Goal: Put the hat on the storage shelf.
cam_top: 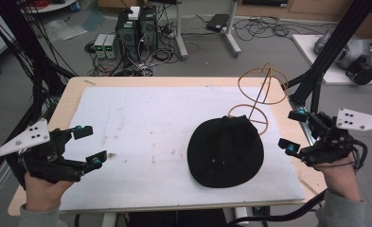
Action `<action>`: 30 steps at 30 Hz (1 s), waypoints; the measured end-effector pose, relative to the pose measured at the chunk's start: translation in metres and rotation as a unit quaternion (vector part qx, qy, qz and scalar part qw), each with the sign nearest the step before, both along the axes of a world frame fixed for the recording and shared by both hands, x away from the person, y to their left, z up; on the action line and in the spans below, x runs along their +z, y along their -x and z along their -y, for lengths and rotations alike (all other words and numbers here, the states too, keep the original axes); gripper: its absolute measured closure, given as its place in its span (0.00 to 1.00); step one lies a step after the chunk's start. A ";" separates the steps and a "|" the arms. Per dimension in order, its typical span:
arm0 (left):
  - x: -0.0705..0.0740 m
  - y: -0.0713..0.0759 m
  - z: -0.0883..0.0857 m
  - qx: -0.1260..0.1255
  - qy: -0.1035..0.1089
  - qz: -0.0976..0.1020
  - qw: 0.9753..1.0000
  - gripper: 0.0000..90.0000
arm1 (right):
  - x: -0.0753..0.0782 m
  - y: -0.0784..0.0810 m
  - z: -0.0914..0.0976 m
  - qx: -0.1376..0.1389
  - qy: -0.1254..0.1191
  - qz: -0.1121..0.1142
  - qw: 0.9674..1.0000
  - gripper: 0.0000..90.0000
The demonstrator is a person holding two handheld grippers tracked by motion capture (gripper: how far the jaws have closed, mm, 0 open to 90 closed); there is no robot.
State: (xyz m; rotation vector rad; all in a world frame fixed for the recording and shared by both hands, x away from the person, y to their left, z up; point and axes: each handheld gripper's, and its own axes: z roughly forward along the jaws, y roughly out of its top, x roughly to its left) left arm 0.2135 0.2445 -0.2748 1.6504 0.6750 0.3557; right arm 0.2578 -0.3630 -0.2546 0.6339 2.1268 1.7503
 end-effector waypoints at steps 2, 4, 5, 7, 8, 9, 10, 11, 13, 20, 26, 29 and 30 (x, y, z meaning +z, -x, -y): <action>0.000 0.000 0.000 0.001 0.000 0.000 1.000 0.09 | 0.000 -0.002 -0.003 0.003 0.001 -0.001 1.000 0.02; 0.000 0.000 0.000 0.001 -0.003 0.000 1.000 0.09 | -0.002 -0.009 -0.016 0.014 0.005 0.002 1.000 0.02; 0.000 0.001 0.000 0.001 -0.003 -0.001 1.000 0.09 | -0.002 -0.010 -0.020 0.017 0.007 0.003 1.000 0.02; -0.001 0.002 -0.001 0.002 -0.001 -0.001 1.000 0.09 | -0.004 -0.015 -0.030 0.027 0.016 0.004 1.000 0.02; -0.001 0.002 -0.001 0.002 -0.001 -0.001 1.000 0.09 | -0.004 -0.015 -0.030 0.027 0.016 0.004 1.000 0.02; -0.001 0.002 -0.002 0.004 -0.001 -0.001 1.000 0.09 | -0.007 -0.020 -0.039 0.035 0.023 0.001 0.999 0.02; -0.001 0.003 -0.003 0.005 0.001 -0.002 1.000 0.09 | -0.007 -0.023 -0.042 0.039 0.028 -0.001 0.999 0.02; -0.001 0.003 -0.004 0.006 0.001 -0.002 1.000 0.09 | -0.008 -0.025 -0.046 0.042 0.031 -0.006 0.999 0.02; -0.002 0.004 -0.005 0.007 0.001 -0.003 1.000 0.09 | -0.009 -0.029 -0.050 0.048 0.036 -0.006 0.998 0.02; -0.003 0.008 -0.010 0.014 0.002 -0.005 1.000 0.09 | -0.011 -0.039 -0.055 0.058 0.043 -0.006 0.997 0.02; -0.004 0.010 -0.011 0.024 0.003 -0.005 1.000 0.09 | -0.013 -0.051 -0.062 0.074 0.046 -0.011 0.996 0.02; -0.004 0.011 -0.012 0.025 0.002 -0.005 1.000 0.09 | -0.012 -0.055 -0.066 0.081 0.053 -0.010 0.995 0.02; -0.004 0.011 -0.012 0.025 0.004 -0.006 1.000 0.09 | -0.012 -0.056 -0.067 0.086 0.054 -0.008 0.995 0.02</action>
